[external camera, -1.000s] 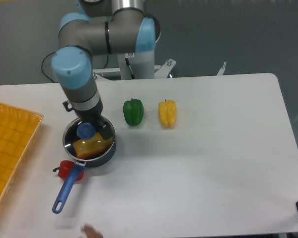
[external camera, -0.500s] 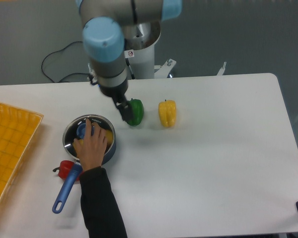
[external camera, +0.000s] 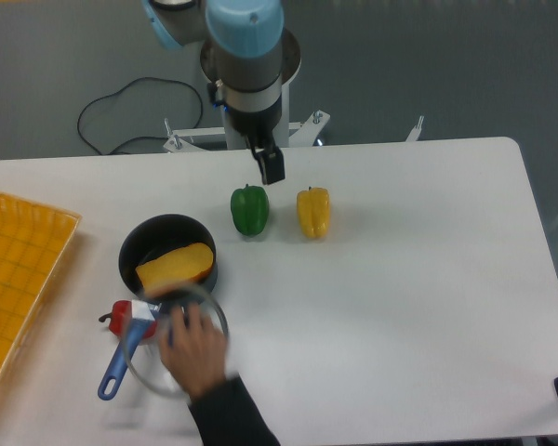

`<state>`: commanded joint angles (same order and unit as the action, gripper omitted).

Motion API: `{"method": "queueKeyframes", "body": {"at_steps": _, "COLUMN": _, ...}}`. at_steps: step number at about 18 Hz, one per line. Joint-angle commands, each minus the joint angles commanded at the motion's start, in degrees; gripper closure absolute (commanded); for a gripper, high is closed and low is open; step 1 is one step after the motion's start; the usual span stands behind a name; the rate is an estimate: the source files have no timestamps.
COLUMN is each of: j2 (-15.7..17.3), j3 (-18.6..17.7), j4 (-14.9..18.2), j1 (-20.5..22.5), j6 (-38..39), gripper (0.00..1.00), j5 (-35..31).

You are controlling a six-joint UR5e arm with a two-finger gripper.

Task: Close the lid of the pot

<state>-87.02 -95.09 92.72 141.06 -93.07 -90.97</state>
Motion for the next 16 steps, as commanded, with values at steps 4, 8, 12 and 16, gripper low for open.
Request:
{"method": "queueKeyframes", "body": {"at_steps": 4, "j2": 2.73, "j3": -1.41, "j4": 2.11, "j1": 5.27, "j6": -10.35, "gripper": 0.0, "j5": -0.09}}
{"method": "queueKeyframes", "body": {"at_steps": 8, "j2": 4.58, "j3": -1.93, "j4": 3.79, "j1": 9.58, "j6": -17.23, "gripper": 0.0, "j5": -0.09}}
{"method": "queueKeyframes", "body": {"at_steps": 12, "j2": 4.84, "j3": -1.5, "j4": 3.79, "j1": 9.68, "j6": -17.32, "gripper": 0.0, "j5": 0.52}}
{"method": "queueKeyframes", "body": {"at_steps": 16, "j2": 4.67, "j3": 0.25, "j4": 3.35, "j1": 8.89, "j6": -16.98, "gripper": 0.0, "j5": 1.93}}
